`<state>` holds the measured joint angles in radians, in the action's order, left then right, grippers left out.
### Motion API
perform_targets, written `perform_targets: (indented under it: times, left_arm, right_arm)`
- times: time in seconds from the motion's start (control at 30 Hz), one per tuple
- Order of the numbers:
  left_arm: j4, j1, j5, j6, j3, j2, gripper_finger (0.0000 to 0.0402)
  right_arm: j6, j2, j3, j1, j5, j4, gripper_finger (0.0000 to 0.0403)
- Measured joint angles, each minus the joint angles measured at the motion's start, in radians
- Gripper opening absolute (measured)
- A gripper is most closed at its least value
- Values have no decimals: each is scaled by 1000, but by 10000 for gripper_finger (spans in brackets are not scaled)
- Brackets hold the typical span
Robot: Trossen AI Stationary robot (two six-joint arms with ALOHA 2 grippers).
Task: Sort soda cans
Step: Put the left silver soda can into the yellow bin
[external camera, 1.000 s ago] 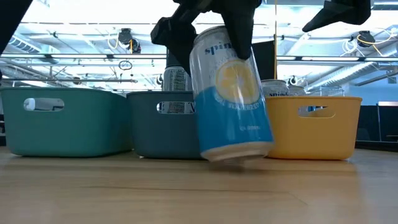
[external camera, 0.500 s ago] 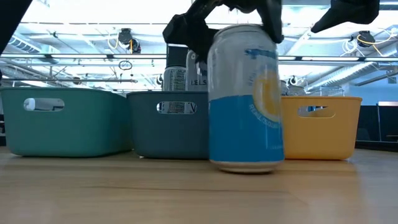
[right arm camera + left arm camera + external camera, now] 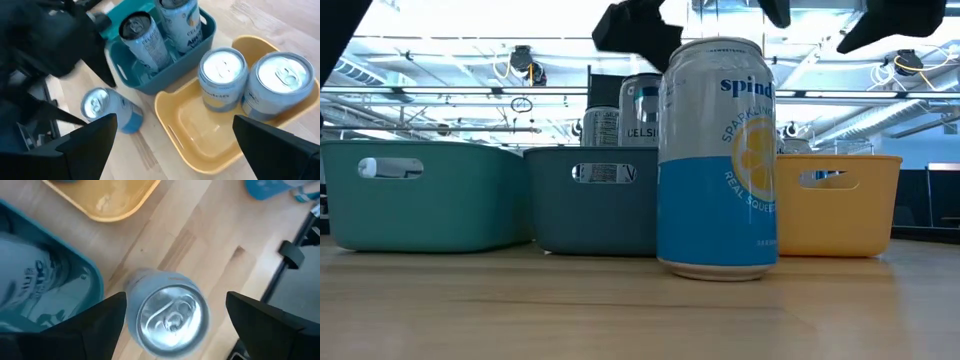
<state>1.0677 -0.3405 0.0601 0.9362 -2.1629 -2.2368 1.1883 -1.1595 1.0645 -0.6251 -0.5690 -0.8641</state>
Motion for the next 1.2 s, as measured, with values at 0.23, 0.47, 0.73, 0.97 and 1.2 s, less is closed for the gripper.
perform_targets:
  times: [0.23, 0.47, 0.73, 0.97, 1.2]
  left_arm:
    - [141, 0, -28, -190, -138, 0, 351]
    - [278, 4, -122, -516, -188, 32, 351]
    - [342, -18, -45, -655, -191, 84, 351]
    - [320, -29, 34, -823, -178, 154, 351]
    - [224, 10, 44, -875, 31, 298, 351]
  right_arm:
    - [4, 0, 0, -32, 54, -20, 389]
    - [73, -10, 0, -58, 79, -16, 389]
    - [29, -136, 0, -69, 106, 18, 389]
    - [-17, -295, 0, -69, 204, 184, 389]
    - [-2, -390, 0, -64, 205, 374, 389]
